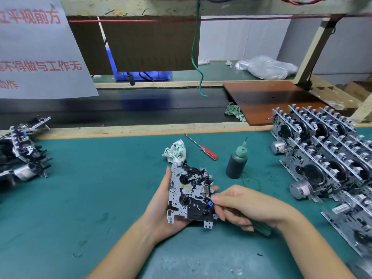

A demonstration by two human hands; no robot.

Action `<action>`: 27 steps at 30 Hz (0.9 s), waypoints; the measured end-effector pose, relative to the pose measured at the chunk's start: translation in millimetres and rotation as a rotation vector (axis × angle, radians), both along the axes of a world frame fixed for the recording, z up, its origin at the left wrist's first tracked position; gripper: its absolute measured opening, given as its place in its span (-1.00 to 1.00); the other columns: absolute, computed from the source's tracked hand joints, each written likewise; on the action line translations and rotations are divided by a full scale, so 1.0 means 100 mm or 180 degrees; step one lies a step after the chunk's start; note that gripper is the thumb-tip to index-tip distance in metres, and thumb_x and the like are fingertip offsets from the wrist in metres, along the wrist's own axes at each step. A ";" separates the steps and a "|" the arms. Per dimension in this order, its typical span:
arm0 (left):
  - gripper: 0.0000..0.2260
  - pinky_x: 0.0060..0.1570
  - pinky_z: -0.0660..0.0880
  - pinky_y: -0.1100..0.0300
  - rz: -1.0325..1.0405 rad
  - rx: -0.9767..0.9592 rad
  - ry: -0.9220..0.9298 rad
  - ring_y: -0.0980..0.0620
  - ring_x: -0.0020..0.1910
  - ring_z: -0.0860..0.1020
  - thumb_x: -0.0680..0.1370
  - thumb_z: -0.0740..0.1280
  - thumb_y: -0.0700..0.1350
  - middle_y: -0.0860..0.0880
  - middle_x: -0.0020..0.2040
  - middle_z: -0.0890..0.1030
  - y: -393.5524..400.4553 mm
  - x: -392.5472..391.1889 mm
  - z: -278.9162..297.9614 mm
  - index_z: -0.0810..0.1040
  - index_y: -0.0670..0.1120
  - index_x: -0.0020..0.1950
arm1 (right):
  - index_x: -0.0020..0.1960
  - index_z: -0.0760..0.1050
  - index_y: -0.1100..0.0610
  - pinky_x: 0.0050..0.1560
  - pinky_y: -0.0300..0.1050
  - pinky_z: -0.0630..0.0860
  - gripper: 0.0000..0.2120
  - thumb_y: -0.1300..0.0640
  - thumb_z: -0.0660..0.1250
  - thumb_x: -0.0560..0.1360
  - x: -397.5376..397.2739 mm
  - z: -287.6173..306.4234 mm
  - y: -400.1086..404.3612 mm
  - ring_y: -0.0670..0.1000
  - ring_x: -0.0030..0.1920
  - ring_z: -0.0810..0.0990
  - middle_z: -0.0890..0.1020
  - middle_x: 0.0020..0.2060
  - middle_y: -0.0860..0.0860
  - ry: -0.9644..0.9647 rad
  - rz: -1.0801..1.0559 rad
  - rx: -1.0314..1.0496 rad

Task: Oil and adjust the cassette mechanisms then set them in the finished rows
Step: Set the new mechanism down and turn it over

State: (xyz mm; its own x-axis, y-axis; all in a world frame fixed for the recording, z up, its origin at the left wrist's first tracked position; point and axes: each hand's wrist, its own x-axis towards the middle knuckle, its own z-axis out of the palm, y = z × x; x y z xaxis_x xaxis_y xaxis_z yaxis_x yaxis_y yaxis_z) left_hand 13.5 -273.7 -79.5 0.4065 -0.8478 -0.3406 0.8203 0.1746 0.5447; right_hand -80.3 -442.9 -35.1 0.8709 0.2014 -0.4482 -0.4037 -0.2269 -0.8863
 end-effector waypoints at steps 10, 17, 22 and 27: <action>-0.30 0.12 0.55 0.00 0.0026 0.0241 -0.0010 -0.17 0.11 0.61 0.53 0.04 0.35 -0.27 0.19 0.58 0.00 0.00 0.03 0.64 -0.21 0.14 | -0.51 0.36 0.08 -0.64 -0.32 0.17 -0.46 0.00 0.10 0.63 -0.01 -0.01 0.00 -0.09 -0.71 0.20 0.32 -0.72 -0.02 0.0080 -0.0035 -0.0095; -0.33 0.02 0.51 -0.01 0.0236 0.0419 0.0076 -0.15 0.04 0.64 0.50 0.08 0.34 -0.24 0.13 0.62 -0.05 -0.03 0.05 0.70 -0.19 0.01 | -0.56 0.25 0.03 -0.63 -0.35 0.05 -0.43 -0.07 0.10 0.62 0.02 -0.02 -0.02 -0.10 -0.69 0.07 0.18 -0.73 -0.04 0.0264 0.0038 -0.0129; -0.36 -0.13 0.59 0.05 0.0362 0.0430 0.0102 -0.14 -0.02 0.66 0.51 0.10 0.32 -0.23 0.09 0.65 -0.07 -0.04 0.06 0.70 -0.19 -0.04 | -0.52 0.20 0.04 -0.62 -0.34 0.07 -0.44 -0.13 0.08 0.61 0.03 -0.03 -0.04 -0.10 -0.68 0.07 0.19 -0.71 -0.05 0.0366 0.0123 -0.0272; -0.37 -0.20 0.60 0.06 0.0460 0.0497 0.0069 -0.15 -0.06 0.67 0.52 0.12 0.32 -0.23 0.05 0.66 -0.08 -0.06 0.08 0.71 -0.20 -0.06 | -0.55 0.20 0.04 -0.61 -0.30 0.10 -0.42 -0.12 0.07 0.61 0.03 -0.03 -0.03 -0.08 -0.68 0.08 0.18 -0.72 -0.04 0.0263 0.0183 -0.0424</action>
